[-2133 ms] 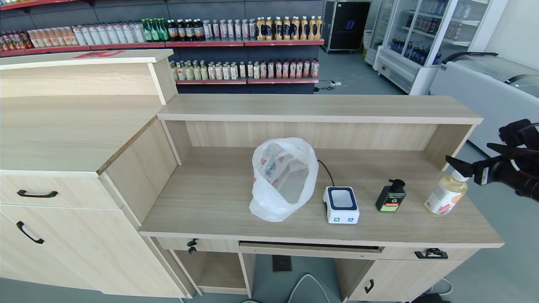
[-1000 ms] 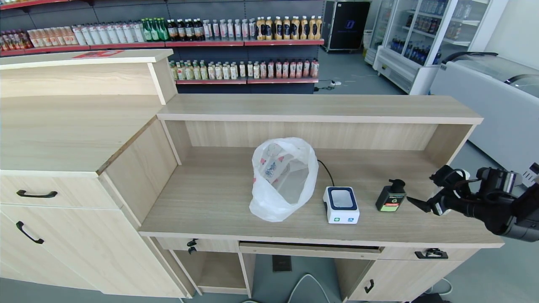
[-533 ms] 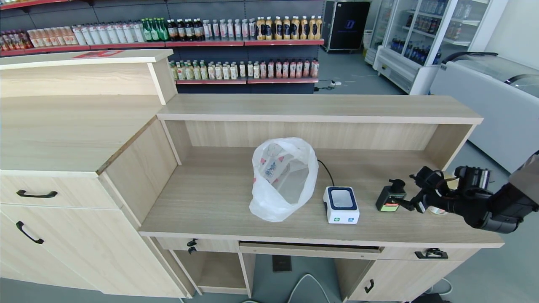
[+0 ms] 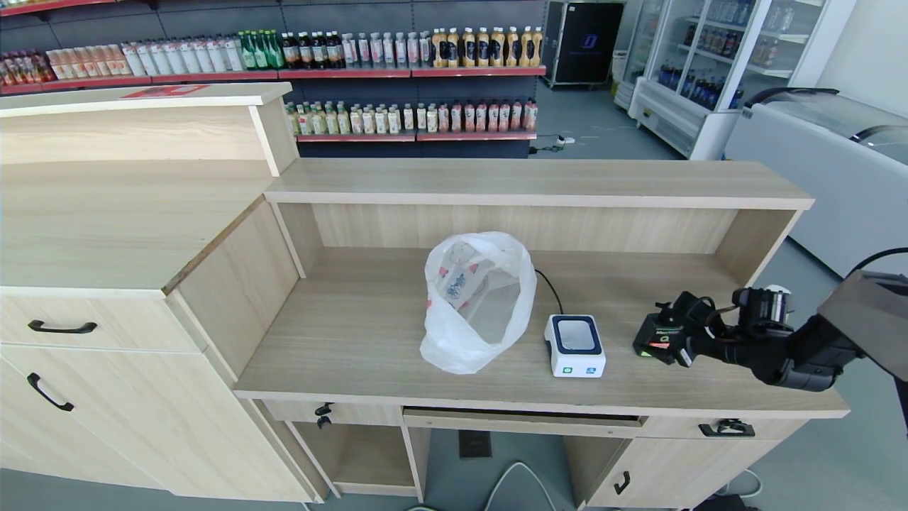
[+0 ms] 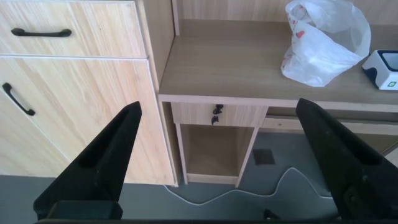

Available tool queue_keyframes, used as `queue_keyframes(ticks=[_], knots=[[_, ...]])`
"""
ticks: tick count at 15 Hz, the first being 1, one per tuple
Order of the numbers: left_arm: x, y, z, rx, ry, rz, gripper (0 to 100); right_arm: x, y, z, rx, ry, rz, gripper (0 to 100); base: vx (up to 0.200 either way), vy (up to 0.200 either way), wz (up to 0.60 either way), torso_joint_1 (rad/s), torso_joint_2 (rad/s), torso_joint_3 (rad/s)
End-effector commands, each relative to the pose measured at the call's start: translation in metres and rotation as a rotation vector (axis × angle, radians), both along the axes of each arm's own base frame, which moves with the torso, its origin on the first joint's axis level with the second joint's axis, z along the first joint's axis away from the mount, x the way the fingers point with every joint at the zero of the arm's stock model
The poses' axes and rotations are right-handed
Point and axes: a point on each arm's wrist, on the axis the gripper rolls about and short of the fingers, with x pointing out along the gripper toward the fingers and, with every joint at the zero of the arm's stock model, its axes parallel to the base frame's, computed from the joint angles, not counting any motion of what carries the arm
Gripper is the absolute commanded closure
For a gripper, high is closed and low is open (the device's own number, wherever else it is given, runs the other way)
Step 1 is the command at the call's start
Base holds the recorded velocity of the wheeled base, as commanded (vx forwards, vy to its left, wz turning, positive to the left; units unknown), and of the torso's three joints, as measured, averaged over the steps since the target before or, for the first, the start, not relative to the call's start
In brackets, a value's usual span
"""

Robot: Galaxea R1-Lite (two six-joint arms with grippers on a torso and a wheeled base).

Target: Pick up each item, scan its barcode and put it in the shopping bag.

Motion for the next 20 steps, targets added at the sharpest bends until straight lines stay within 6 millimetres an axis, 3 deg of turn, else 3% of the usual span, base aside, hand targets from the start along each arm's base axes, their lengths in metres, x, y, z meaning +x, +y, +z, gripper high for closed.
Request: queue_keyframes(ticks=[1,7,8,12,17,19,20], knots=[[0.000,0.000,0.000,0.000,0.000,0.000,0,0.005,0.006,-0.008,0.002,0.005,0.014,0,0.000,0.000,0.00,0.000,0.00,0.000],[0.000,0.000,0.000,0.000,0.000,0.000,0,0.017,0.015,-0.015,0.003,0.022,0.038,0,0.000,0.000,0.00,0.000,0.00,0.000],[0.000,0.000,0.000,0.000,0.000,0.000,0,0.016,0.016,-0.016,0.002,0.024,0.040,100,0.000,0.000,0.00,0.000,0.00,0.000],[0.000,0.000,0.000,0.000,0.000,0.000,0,0.013,0.016,-0.014,-0.030,0.011,0.056,100,0.000,0.000,0.00,0.000,0.00,0.000],[0.000,0.000,0.000,0.000,0.000,0.000,0,0.007,-0.002,0.036,-0.056,-0.080,0.008,100,0.000,0.000,0.00,0.000,0.00,0.000],[0.000,0.000,0.000,0.000,0.000,0.000,0,-0.017,-0.020,0.074,-0.085,-0.128,-0.039,100,0.000,0.000,0.00,0.000,0.00,0.000],[0.000,0.000,0.000,0.000,0.000,0.000,0,-0.024,-0.026,0.082,-0.104,-0.138,-0.048,100,0.000,0.000,0.00,0.000,0.00,0.000]])
